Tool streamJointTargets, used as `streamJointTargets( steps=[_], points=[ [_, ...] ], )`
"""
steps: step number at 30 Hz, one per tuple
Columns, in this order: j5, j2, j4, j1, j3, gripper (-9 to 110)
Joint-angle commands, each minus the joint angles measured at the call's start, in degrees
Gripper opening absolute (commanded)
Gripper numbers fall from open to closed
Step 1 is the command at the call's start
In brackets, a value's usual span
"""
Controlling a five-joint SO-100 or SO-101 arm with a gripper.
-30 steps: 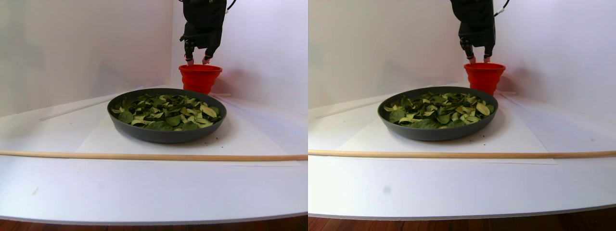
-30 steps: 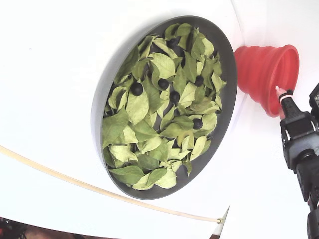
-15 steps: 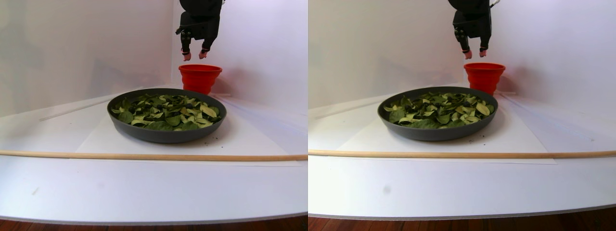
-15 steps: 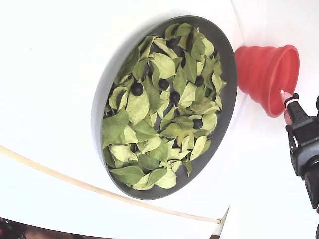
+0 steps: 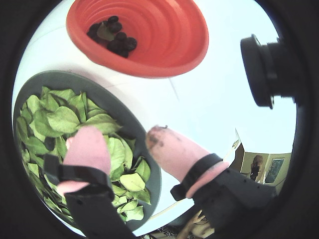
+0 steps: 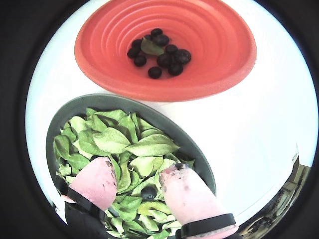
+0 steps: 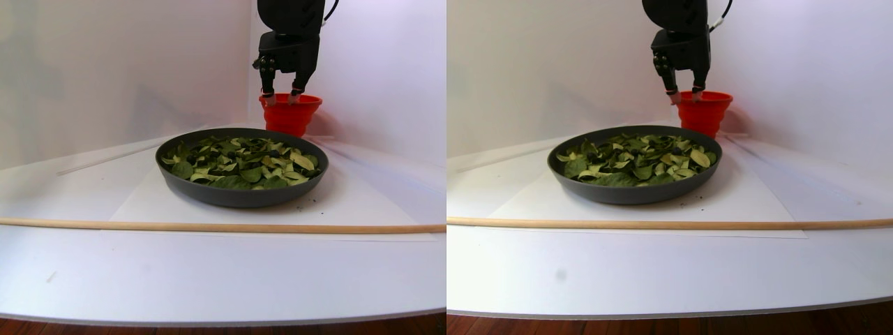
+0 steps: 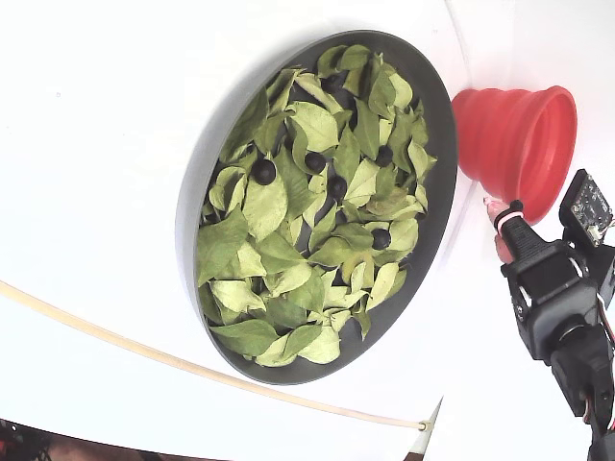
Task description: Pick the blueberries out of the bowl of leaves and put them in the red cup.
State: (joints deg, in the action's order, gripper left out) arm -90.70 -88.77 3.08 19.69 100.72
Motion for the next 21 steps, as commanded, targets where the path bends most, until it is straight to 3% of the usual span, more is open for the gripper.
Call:
streamJointTargets(
  steps=[1, 21],
  points=[
    [0.79, -10.9, 0.18, 0.18, 0.18, 17],
    [2.64, -13.1, -4.83, -0.62, 13.1, 17]
  ],
)
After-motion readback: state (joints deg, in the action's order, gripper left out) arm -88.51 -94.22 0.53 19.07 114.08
